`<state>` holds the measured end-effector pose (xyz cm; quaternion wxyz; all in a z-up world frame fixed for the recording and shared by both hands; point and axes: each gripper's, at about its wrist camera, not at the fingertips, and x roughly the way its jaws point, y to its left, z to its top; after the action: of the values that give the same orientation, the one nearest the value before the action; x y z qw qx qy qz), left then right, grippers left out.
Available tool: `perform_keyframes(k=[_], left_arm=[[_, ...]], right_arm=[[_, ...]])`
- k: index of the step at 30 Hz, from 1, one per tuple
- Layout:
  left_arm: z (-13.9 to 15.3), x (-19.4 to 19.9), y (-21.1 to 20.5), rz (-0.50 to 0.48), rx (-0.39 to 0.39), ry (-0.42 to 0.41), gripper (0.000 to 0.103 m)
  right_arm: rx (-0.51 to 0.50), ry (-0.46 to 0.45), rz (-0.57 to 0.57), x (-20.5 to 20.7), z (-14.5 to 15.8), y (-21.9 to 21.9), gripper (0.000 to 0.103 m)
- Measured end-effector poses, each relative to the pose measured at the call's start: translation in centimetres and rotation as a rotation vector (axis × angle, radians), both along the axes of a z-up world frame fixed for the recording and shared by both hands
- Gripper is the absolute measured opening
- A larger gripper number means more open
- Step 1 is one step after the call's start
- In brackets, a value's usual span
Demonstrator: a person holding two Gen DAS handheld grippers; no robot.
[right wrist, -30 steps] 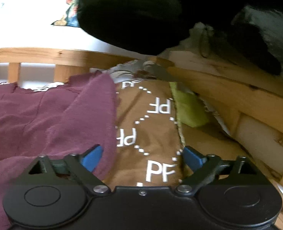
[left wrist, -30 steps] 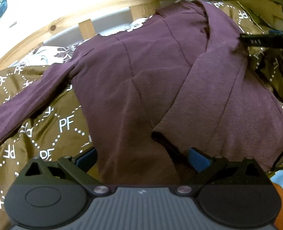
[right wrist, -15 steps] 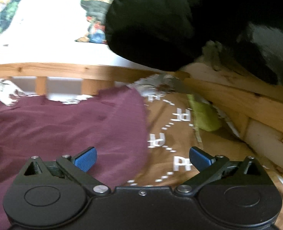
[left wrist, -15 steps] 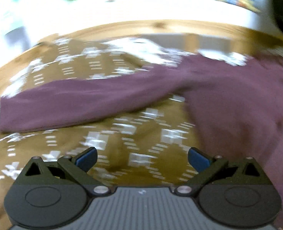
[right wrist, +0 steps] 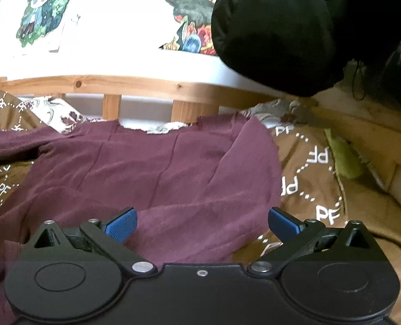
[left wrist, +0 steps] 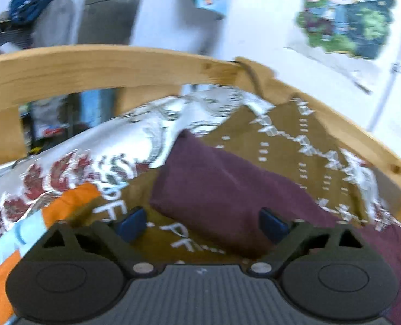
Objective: Fold small clothes
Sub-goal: 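Move the left gripper to the other sleeve cuff and close on it, then lift the sleeve with the left gripper, fold it across the body, release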
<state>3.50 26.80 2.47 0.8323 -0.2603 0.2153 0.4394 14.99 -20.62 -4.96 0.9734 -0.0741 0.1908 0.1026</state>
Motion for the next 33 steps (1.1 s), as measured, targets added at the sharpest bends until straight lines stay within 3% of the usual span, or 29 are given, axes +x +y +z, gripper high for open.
perform_keyframes(k=[1, 3, 4, 5, 6, 12, 16, 21, 27, 33], left_arm=[[-0.1, 0.3, 0.0, 0.021, 0.01, 0.013, 0.076], [-0.1, 0.2, 0.0, 0.049, 0.044, 0.023, 0.052], [0.0, 0.0, -0.2, 0.053, 0.054, 0.013, 0.046], [0.1, -0.2, -0.4, 0.053, 0.067, -0.004, 0.031], [0.2, -0.5, -0.7, 0.046, 0.092, -0.023, 0.009], [2.7, -0.8, -3.1, -0.039, 0.228, -0.148, 0.006], [5.5, 0.5, -5.9, -0.218, 0.333, -0.251, 0.006], [9.1, 3.0, -10.5, -0.505, 0.405, -0.382, 0.006], [10.8, 6.8, -17.4, -0.843, 0.419, -0.483, 0.006], [9.0, 9.3, -24.4, -1.145, 0.365, -0.483, 0.006]], right_arm=[[0.002, 0.007, 0.001, 0.0, -0.1, 0.0, 0.102], [0.003, 0.017, -0.001, 0.0, -0.3, 0.1, 0.102], [0.004, 0.021, -0.001, 0.1, -0.4, 0.1, 0.102], [0.006, 0.024, -0.002, 0.1, -0.4, 0.0, 0.102], [0.007, 0.025, -0.004, 0.2, -0.5, 0.0, 0.102], [0.021, 0.03, -0.011, 0.4, -0.5, -0.4, 0.102], [0.026, 0.024, -0.007, 0.4, -0.3, -0.4, 0.102], [0.037, 0.012, -0.005, 0.3, 0.1, -0.6, 0.102], [0.057, -0.007, -0.021, 0.2, 0.7, -1.1, 0.102], [0.079, -0.023, -0.046, 0.4, 1.1, -2.2, 0.102]])
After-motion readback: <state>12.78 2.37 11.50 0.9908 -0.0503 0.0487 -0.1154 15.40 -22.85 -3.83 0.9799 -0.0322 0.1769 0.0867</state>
